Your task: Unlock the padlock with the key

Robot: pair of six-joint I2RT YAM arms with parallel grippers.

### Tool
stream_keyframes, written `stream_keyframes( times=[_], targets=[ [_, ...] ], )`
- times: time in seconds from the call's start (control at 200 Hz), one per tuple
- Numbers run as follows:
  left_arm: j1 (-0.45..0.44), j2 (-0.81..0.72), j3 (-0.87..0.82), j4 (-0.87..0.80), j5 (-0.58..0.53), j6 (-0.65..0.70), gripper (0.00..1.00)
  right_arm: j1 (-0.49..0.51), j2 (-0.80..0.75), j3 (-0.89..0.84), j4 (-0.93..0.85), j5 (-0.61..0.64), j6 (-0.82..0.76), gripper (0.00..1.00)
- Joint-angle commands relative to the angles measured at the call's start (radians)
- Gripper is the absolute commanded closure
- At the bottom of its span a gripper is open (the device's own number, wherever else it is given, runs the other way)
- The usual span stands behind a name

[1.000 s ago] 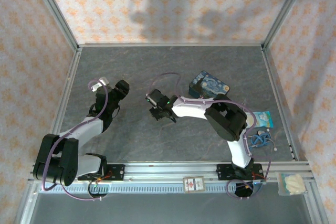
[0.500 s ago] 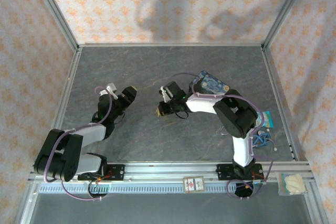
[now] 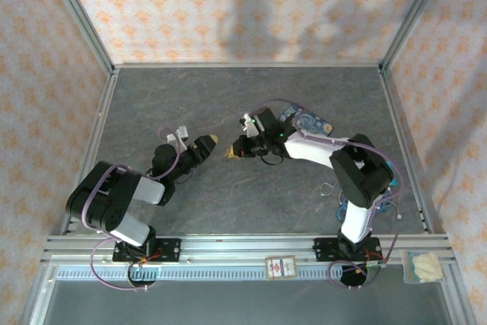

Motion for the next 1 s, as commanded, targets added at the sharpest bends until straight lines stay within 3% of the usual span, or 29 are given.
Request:
stream_keyframes(
  times=[0.0,0.225,0.405,0.826,0.991],
  targets=[
    [-0.038,0.033,-0.024,0.181,0.01,-0.069,0.33,-0.002,-0.044,-0.029,0.053,0.077,0.073,1.0],
    [-0.105,0.119,-0.012,0.333,-0.046,-0.14,0.43,0.001,-0.079,-0.079,0.128,0.187,0.166,1.0],
    [-0.131,0.182,0.019,0.338,-0.042,-0.146,0.52,0.006,-0.105,-0.103,0.157,0.235,0.192,1.0],
    [-0.175,0.208,0.075,0.256,-0.07,-0.127,0.51,0.02,-0.103,-0.109,0.194,0.232,0.214,1.0],
    [-0.177,0.23,0.093,0.248,-0.071,-0.122,0.57,0.021,-0.106,-0.108,0.195,0.228,0.214,1.0]
  ],
)
